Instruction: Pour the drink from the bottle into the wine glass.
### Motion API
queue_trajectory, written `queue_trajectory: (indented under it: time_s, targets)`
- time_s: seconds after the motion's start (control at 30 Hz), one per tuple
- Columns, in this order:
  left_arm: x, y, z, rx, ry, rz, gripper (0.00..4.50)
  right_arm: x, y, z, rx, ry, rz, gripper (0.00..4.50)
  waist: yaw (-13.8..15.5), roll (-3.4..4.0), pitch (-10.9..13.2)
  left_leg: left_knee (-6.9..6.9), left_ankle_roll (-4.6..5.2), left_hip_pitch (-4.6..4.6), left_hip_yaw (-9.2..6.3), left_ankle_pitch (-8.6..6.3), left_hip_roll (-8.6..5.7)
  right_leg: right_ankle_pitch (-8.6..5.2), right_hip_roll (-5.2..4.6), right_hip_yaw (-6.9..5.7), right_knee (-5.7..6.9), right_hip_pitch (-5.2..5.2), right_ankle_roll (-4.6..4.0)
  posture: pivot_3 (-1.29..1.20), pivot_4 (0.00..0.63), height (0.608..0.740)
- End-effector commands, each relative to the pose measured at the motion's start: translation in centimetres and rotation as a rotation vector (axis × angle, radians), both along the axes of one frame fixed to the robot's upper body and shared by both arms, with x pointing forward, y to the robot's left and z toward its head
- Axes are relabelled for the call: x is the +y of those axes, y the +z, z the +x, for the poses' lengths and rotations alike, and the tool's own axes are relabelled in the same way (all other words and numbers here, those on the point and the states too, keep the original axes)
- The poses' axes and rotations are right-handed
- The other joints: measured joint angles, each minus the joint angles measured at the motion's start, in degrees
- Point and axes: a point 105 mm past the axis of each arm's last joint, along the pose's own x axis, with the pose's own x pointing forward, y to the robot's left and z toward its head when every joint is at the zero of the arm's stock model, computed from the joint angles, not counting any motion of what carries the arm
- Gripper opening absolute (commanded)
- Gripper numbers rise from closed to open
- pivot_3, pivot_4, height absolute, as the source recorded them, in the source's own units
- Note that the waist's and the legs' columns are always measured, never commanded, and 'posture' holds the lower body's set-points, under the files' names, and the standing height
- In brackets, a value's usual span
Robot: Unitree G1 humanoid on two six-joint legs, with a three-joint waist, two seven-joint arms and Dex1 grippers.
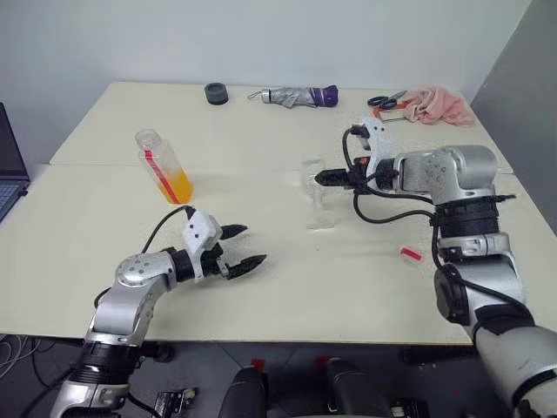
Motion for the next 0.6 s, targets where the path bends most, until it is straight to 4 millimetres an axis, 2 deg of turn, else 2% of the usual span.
queue_trajectory:
  time_s: [0.03,0.4,0.6]
  targets:
    - [-0.3,0.8,-0.1,-0.040,-0.049,0.024,4.48,0.3,0.9,0.7,-0.011,0.011,-0.001,4.50,-0.11,0.01,0.01,0.00,0.00,0.00,0.01,0.00,0.00,0.00,0.00,0.00,0.01,-0.01,0.00,0.00,0.150,0.740]
    - [-0.6,1.2,-0.5,-0.050,-0.120,0.040,4.48,1.3,-1.4,1.4,0.117,0.017,-0.004,4.50,-0.55,0.04,0.03,-0.01,0.00,-0.01,0.02,0.00,0.00,0.00,0.03,0.02,0.01,-0.04,0.00,0.00,0.150,0.740]
    - [0.2,1.7,0.0,-0.073,-0.086,0.045,4.48,1.8,-2.3,2.1,0.105,0.004,-0.005,4.50,-0.67,0.05,0.03,-0.02,0.00,0.00,0.01,0.00,0.00,0.00,0.04,0.01,0.02,-0.05,0.00,0.00,0.150,0.740]
